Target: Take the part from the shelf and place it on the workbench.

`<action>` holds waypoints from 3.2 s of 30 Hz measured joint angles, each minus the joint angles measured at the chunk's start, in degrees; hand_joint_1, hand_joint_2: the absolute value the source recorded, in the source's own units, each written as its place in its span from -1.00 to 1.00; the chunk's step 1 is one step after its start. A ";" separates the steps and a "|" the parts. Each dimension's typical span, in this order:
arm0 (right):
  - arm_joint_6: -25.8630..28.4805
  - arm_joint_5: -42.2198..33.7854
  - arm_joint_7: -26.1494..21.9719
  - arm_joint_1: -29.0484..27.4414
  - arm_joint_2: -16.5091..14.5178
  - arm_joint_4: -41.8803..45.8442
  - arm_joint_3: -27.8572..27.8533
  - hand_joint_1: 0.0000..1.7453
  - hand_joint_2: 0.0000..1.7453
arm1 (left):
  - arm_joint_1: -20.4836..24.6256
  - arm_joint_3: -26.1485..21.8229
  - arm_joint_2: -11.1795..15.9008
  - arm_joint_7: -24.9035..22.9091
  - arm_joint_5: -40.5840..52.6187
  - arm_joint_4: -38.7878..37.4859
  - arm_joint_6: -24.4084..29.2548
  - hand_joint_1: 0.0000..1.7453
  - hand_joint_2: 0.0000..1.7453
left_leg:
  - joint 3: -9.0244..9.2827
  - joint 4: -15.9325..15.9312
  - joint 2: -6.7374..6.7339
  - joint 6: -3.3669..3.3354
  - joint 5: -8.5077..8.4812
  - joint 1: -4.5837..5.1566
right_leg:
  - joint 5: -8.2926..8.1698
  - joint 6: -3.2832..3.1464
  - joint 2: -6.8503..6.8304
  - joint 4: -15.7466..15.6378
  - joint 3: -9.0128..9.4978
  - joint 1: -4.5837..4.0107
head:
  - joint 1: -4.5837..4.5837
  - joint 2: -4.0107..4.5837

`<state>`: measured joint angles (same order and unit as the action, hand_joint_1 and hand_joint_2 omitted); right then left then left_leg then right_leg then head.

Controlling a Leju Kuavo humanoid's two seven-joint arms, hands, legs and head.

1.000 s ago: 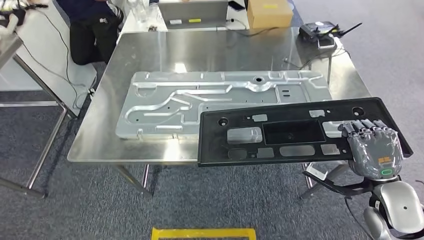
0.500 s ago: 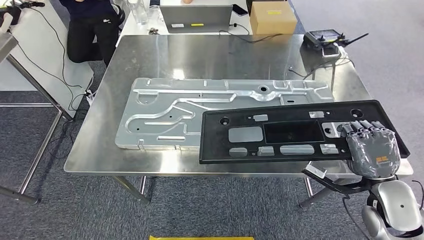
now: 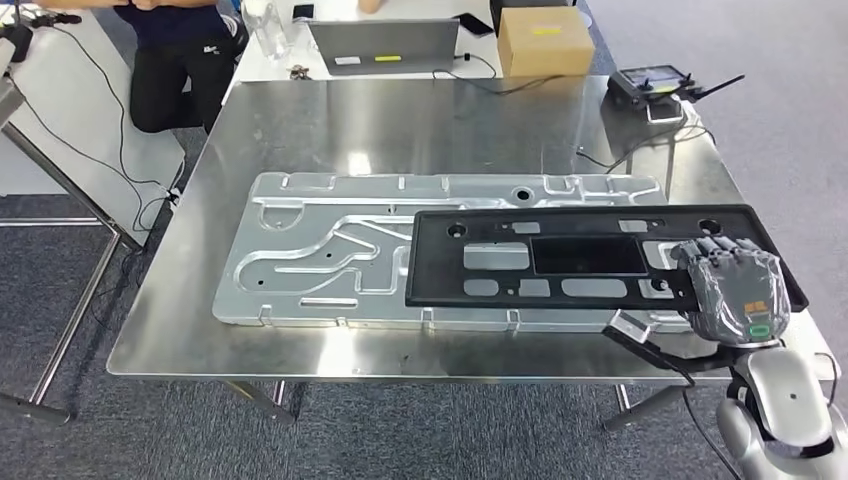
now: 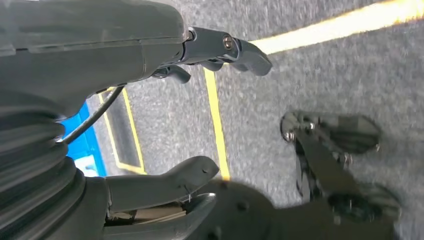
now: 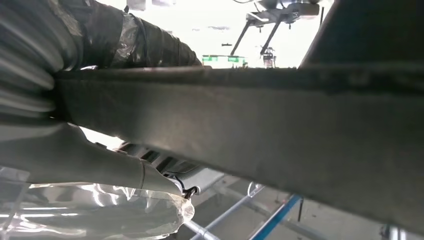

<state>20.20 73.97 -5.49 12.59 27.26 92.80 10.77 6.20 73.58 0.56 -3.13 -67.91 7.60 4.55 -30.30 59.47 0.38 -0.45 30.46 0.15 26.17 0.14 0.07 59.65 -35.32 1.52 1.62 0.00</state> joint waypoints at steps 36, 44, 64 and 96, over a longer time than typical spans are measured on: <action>-1.51 -2.18 -0.64 10.81 -13.31 -25.30 11.37 -1.00 -1.00 | 0.04 1.68 0.39 -0.01 -1.89 0.01 -2.63 -1.00 -0.50 | -1.83 -1.25 0.26 -1.51 -2.97 0.19 | -0.17 0.11 0.19 -0.03 -0.33 -0.95 | 0.08 0.00; -1.51 -2.35 -0.67 11.01 -14.64 -27.72 12.13 -1.00 -1.00 | 0.02 1.68 0.40 -0.98 -2.49 0.01 -3.30 -1.00 -1.00 | -1.65 -1.38 0.22 -1.16 -3.06 0.19 | -0.15 0.05 0.16 0.00 -0.14 -0.93 | 0.07 0.00; -1.54 -2.31 -1.43 11.29 -14.96 -27.36 13.85 -1.00 -1.00 | 0.00 1.68 0.43 -0.67 -3.07 0.01 -3.89 -1.00 -1.00 | -1.52 -1.25 0.21 -1.16 -3.03 0.36 | -0.21 0.14 0.17 -0.13 0.12 -0.79 | 0.07 0.00; -2.95 -3.68 -1.28 10.13 -14.32 -16.87 19.46 -1.00 -1.00 | 0.13 3.23 -0.05 -0.60 -3.57 0.01 -2.16 -1.00 -1.00 | -6.25 7.60 -0.24 1.25 2.16 -0.94 | -0.81 -1.16 0.14 0.93 -1.36 -0.01 | 0.18 0.00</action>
<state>17.26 70.29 -6.77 22.72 12.94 75.93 30.23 6.32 76.81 0.51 -3.73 -71.49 7.61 2.39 -36.55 67.06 0.13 0.81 32.62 -0.80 25.36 -1.02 0.21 60.58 -36.68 1.51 1.80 0.00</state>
